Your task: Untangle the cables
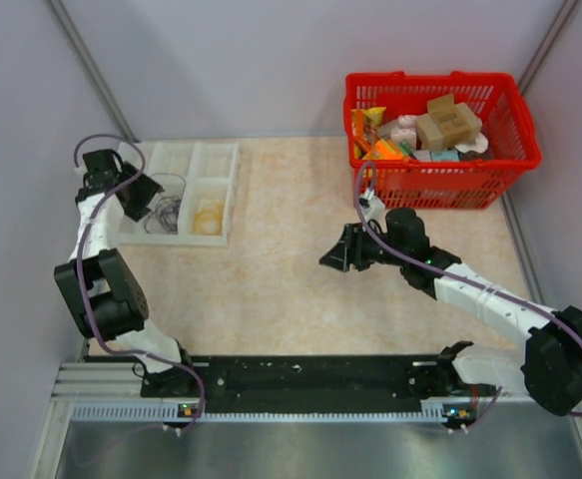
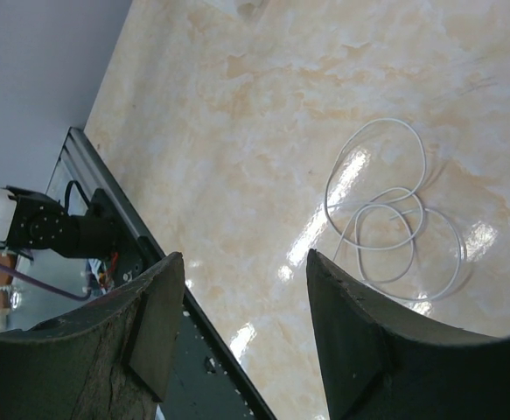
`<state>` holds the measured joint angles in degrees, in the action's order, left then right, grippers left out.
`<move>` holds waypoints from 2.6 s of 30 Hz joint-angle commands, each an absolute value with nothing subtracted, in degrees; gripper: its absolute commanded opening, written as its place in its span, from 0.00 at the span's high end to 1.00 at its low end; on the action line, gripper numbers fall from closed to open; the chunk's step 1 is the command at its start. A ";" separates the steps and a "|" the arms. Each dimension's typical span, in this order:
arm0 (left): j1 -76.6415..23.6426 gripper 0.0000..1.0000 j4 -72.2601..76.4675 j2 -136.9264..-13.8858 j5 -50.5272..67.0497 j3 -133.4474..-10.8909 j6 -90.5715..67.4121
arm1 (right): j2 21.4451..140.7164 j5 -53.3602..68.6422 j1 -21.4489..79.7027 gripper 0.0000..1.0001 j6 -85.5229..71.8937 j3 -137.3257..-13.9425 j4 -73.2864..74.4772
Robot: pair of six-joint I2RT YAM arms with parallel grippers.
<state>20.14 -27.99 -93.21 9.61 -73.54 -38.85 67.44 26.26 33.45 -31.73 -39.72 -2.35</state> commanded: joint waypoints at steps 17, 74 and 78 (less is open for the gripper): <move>19.34 0.30 -30.76 -117.68 5.88 -109.16 -13.12 | 66.18 27.60 30.33 0.42 -30.32 -41.05 -3.16; 14.77 0.68 -36.83 -112.15 -3.17 -89.82 -16.78 | 63.19 30.59 29.62 0.42 -33.13 -38.32 -6.33; 13.71 0.34 -33.57 -105.31 -5.00 -89.29 -17.14 | 63.19 31.02 29.62 0.43 -32.17 -39.37 -4.58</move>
<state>14.61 -36.40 -111.98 -2.94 -89.01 -16.34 64.66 30.13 30.09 -32.80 -38.52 -3.81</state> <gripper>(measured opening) 0.546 0.575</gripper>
